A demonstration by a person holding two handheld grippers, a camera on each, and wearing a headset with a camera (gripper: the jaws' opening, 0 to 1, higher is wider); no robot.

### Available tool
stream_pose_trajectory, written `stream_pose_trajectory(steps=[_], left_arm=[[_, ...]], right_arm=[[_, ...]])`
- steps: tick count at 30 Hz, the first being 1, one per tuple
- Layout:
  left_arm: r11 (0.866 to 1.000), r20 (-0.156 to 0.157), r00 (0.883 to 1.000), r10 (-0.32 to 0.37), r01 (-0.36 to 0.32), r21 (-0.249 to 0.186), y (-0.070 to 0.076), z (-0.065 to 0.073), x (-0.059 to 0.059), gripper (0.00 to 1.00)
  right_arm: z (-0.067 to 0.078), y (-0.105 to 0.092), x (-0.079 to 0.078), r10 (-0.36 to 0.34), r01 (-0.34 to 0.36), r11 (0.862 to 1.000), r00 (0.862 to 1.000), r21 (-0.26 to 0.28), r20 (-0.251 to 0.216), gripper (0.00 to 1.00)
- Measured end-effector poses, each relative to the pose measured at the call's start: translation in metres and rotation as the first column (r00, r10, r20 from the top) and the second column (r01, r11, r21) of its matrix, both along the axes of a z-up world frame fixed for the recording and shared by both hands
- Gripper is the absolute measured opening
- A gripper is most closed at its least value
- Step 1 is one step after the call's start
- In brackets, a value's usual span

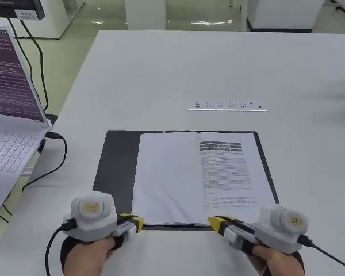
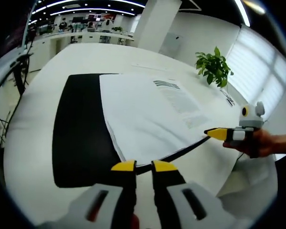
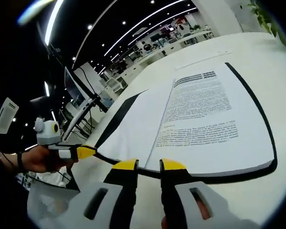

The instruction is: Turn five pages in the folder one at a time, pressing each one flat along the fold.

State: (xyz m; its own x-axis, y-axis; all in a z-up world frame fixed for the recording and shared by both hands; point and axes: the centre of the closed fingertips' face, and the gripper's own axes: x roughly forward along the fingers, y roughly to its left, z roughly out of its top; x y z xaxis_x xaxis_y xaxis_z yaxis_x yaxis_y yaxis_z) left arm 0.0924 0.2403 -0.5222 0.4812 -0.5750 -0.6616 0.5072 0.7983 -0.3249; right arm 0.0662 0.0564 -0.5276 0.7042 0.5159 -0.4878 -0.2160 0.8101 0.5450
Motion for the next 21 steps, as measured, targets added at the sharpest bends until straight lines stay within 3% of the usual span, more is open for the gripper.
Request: stream_pose_trajectory(steps=[7,10,16,21], left_arm=[[0.999,0.064,0.997,-0.038,0.037,0.017,0.003,0.021,-0.007,0.22],[0.998,0.097,0.994,-0.057,0.055,0.027,0.004,0.035,-0.008,0.26],[0.994,0.130,0.987,-0.097,0.091,0.052,0.001,0.052,-0.013,0.35],[0.994,0.176,0.978,-0.108,0.102,0.042,-0.006,0.071,-0.020,0.39]], right_arm=[[0.007,-0.029,-0.016,-0.035,0.035,0.999,0.999,-0.035,0.006,0.23],[0.016,-0.041,-0.023,-0.053,0.054,0.998,0.998,-0.045,0.024,0.30],[0.034,-0.056,-0.030,-0.078,0.082,0.995,0.995,-0.058,0.065,0.37],[0.048,-0.066,-0.033,-0.087,0.094,0.993,0.992,-0.075,0.090,0.44]])
